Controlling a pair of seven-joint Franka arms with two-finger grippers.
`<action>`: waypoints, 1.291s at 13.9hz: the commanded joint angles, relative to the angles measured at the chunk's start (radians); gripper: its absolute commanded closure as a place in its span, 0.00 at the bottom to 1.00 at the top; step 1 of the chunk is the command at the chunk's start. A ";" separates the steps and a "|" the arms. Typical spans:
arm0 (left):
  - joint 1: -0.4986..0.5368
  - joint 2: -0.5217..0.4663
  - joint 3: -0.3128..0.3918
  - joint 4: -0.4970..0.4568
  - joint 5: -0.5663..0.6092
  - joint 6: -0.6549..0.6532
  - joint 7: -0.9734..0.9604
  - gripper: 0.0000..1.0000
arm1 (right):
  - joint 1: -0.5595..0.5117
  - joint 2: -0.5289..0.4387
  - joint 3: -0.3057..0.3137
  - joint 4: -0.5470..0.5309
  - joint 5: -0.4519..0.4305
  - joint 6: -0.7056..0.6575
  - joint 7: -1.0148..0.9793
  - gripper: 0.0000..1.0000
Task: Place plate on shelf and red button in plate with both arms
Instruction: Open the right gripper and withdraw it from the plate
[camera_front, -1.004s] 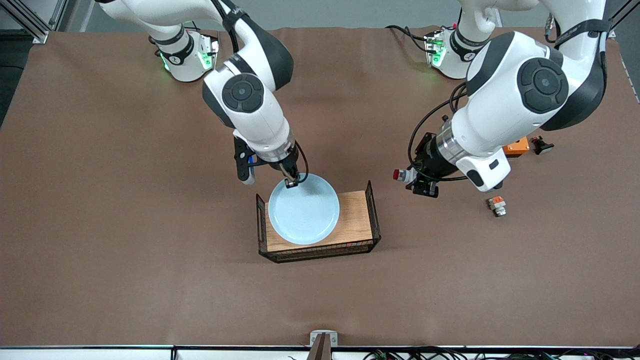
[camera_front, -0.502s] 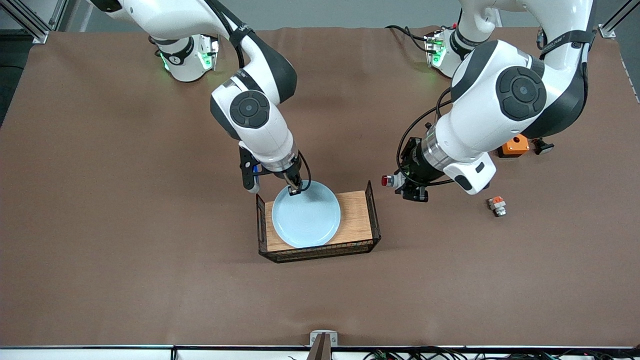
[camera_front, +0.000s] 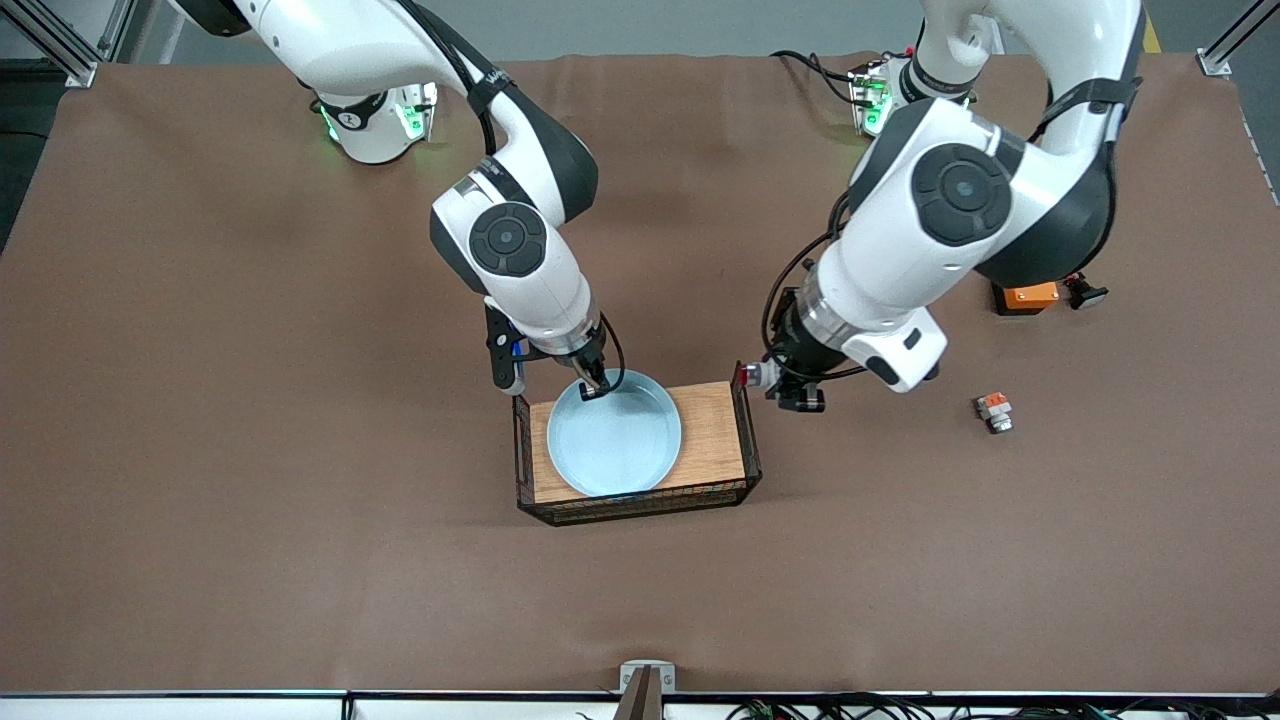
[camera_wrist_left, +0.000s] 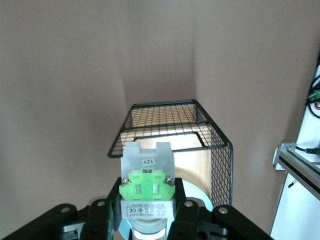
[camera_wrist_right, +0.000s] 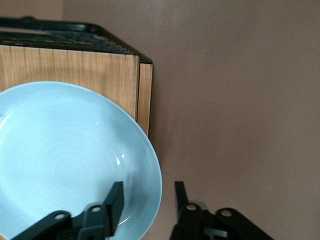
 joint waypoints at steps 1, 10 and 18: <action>-0.118 0.043 0.102 0.045 0.018 0.029 -0.025 1.00 | -0.007 -0.005 0.012 0.030 -0.025 -0.026 0.009 0.00; -0.268 0.163 0.187 0.071 0.018 0.167 -0.060 0.99 | -0.111 -0.293 0.020 0.024 0.015 -0.449 -0.352 0.00; -0.321 0.232 0.222 0.080 0.017 0.323 -0.041 0.99 | -0.436 -0.491 0.015 -0.016 0.116 -0.667 -1.027 0.00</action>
